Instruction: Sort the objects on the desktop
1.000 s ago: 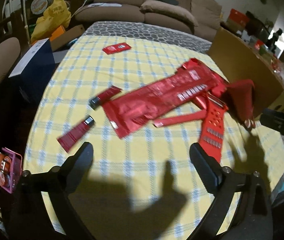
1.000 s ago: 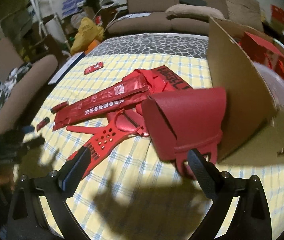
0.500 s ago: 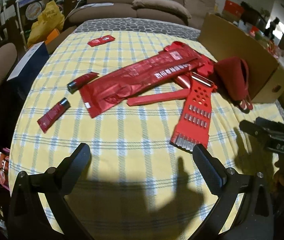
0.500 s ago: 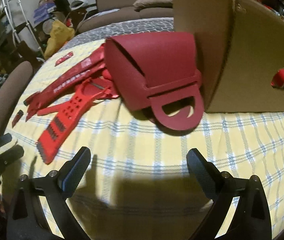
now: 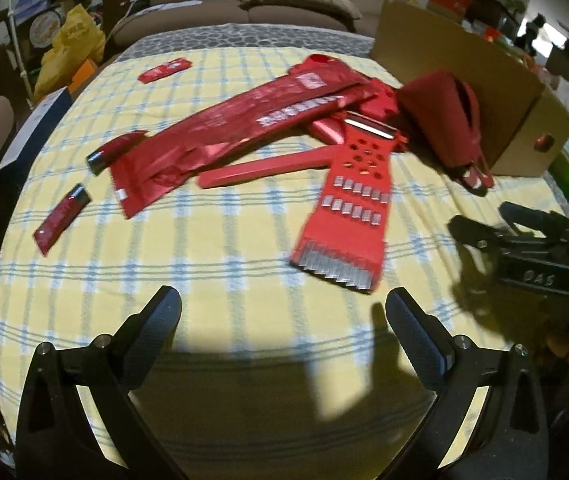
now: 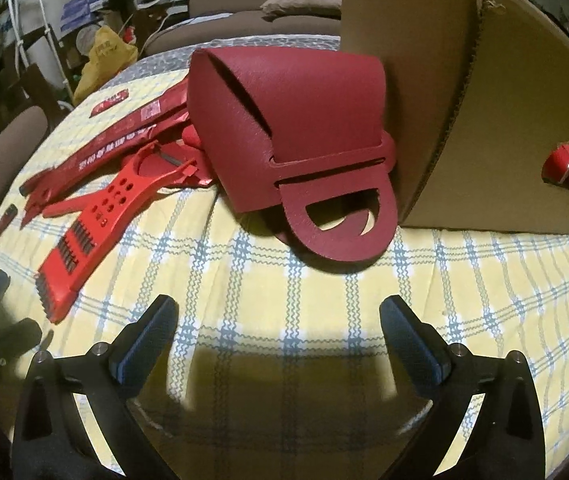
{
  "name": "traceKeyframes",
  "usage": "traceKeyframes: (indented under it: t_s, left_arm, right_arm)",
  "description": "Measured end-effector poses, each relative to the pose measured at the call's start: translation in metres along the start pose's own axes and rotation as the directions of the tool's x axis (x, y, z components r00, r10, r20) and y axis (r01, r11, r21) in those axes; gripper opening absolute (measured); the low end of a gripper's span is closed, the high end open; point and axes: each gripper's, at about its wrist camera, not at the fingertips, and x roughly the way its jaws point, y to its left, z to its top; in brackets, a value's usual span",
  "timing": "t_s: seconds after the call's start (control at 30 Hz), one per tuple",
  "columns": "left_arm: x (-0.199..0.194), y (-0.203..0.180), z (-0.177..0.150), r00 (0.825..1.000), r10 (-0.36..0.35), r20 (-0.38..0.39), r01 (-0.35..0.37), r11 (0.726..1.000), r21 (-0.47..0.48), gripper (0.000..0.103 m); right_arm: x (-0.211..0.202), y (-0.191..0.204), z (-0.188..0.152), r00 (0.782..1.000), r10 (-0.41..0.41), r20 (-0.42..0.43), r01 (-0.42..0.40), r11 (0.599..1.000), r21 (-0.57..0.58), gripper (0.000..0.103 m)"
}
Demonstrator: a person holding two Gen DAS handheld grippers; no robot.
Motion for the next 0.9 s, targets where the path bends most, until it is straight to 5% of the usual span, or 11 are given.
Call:
traceKeyframes:
  t_s: [0.9]
  left_arm:
    - [0.023,-0.028,0.009,0.984,0.176,0.015,-0.174,0.982,-0.072,0.103]
  right_arm:
    - [0.001,0.006,-0.002,0.999,-0.041,0.010,0.041,0.999,0.001,0.103]
